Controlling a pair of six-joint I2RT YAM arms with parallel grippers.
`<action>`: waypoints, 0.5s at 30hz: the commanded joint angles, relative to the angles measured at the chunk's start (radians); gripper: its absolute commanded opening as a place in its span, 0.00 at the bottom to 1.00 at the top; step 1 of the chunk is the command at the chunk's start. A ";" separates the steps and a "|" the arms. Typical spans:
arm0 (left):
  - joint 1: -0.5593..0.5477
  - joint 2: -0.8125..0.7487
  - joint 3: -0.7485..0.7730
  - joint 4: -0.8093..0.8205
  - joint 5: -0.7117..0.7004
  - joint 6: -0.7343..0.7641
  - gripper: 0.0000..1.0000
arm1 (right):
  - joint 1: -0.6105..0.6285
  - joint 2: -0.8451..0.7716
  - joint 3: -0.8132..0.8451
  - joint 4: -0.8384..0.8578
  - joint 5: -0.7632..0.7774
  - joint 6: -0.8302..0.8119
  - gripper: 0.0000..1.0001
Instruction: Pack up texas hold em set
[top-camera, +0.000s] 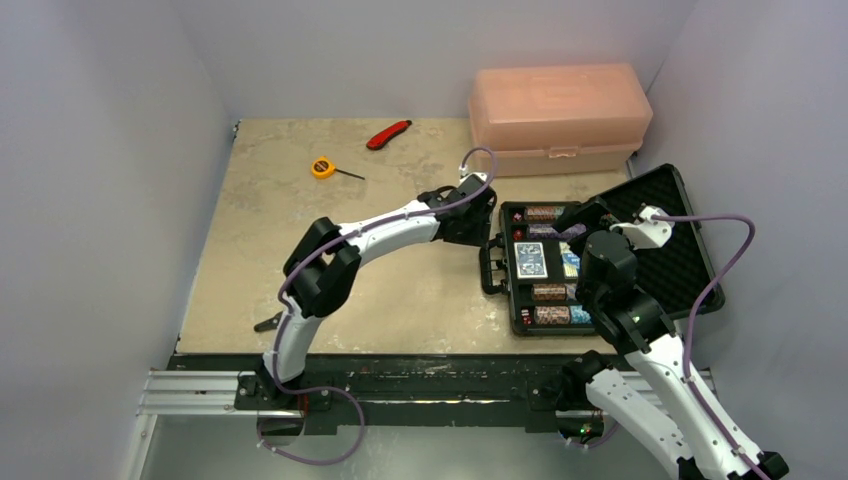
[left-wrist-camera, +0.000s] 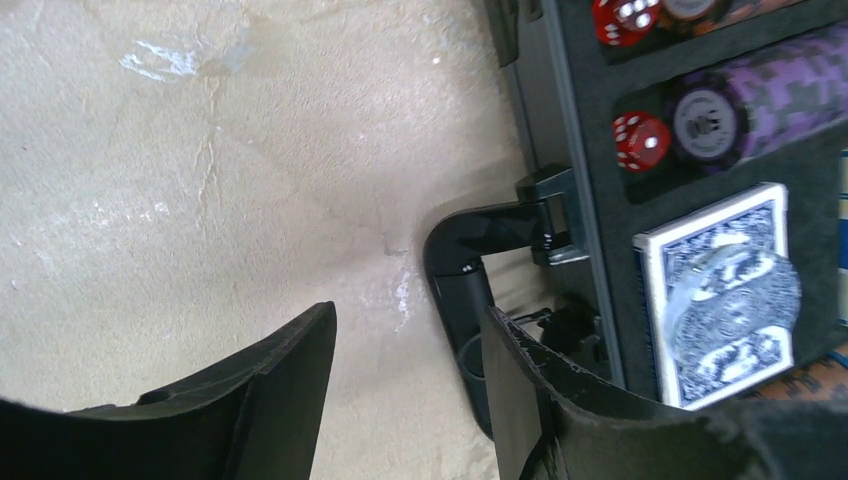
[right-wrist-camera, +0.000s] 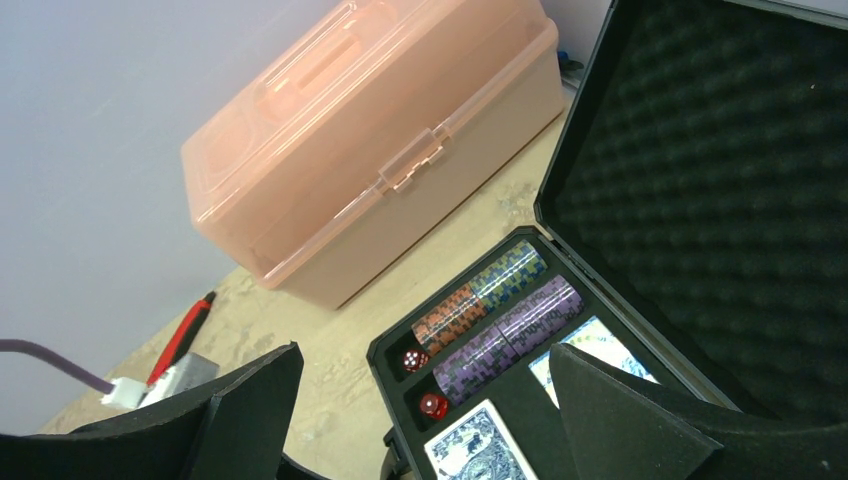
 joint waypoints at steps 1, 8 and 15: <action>-0.003 0.037 0.023 -0.001 0.011 -0.008 0.54 | 0.006 0.000 -0.010 0.044 0.003 0.003 0.99; -0.006 0.072 0.029 0.034 0.065 -0.006 0.54 | 0.007 0.004 -0.010 0.047 -0.005 0.001 0.99; -0.011 0.083 0.032 0.055 0.087 -0.001 0.57 | 0.006 0.006 -0.013 0.053 -0.013 -0.003 0.99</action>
